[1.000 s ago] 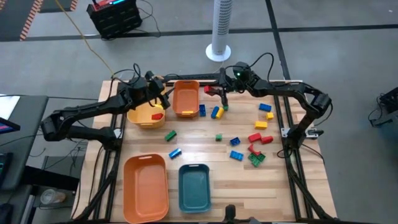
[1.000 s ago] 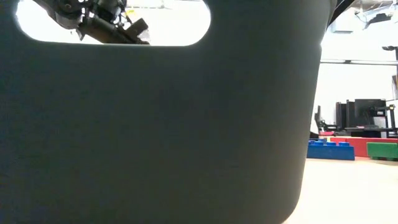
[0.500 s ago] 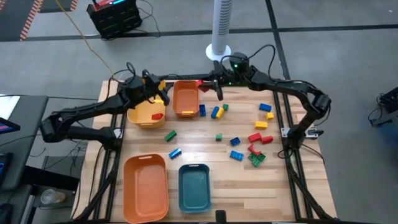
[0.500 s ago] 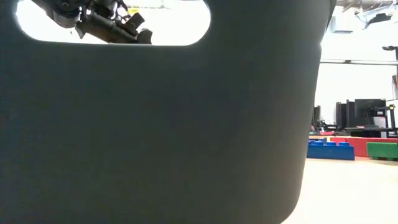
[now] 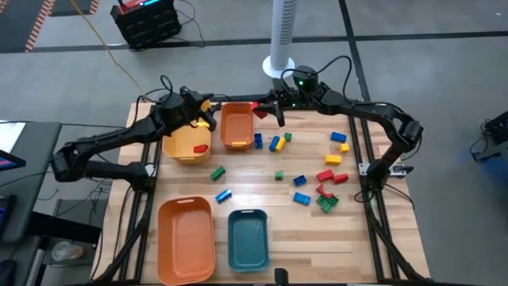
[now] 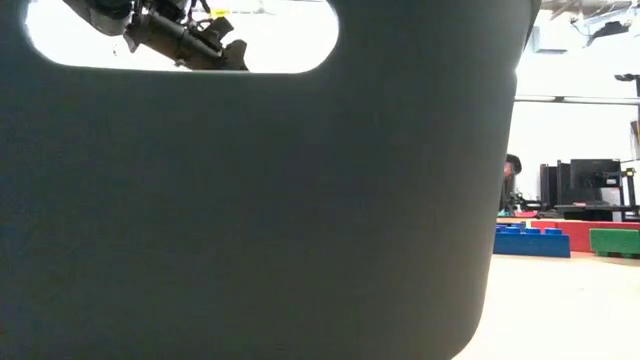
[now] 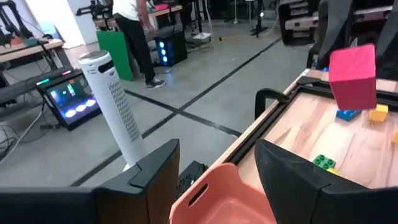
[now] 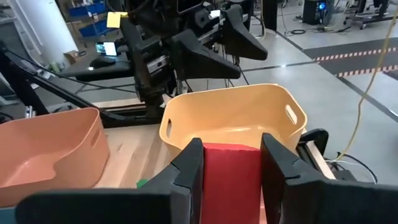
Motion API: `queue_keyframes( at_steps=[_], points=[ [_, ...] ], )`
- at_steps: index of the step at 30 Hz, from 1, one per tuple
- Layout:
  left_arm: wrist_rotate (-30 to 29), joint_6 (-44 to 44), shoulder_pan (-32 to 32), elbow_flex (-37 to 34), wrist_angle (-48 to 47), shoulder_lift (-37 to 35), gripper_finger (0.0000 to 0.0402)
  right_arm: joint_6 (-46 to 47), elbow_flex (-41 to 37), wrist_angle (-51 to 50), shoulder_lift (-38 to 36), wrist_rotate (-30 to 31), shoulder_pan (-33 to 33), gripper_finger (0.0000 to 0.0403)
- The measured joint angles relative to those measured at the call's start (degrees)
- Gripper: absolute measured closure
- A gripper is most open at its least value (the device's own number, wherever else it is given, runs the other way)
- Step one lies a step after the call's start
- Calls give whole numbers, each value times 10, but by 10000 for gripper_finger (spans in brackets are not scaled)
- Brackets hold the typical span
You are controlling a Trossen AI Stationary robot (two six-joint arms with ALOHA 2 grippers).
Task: Sort blocks
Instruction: Put the red block into the yellow bin
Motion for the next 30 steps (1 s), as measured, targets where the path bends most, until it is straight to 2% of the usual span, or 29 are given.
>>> queue_keyframes(
  at_steps=[5,12,16,21,27,30],
  points=[
    [1,-19,14,2,-16,8,198,5,14,41,37,-1,5,295],
    [-4,-37,51,2,-16,12,198,4,138,43,165,-41,10,295],
    [69,-22,75,2,-18,10,198,-1,175,45,200,-49,8,295],
    [142,-12,94,2,-31,10,198,-46,178,56,202,-49,23,295],
    [187,-26,89,2,-53,10,198,-63,178,92,201,-41,40,295],
    [187,-32,77,2,-81,10,198,-75,178,81,201,-24,48,295]
  ],
)
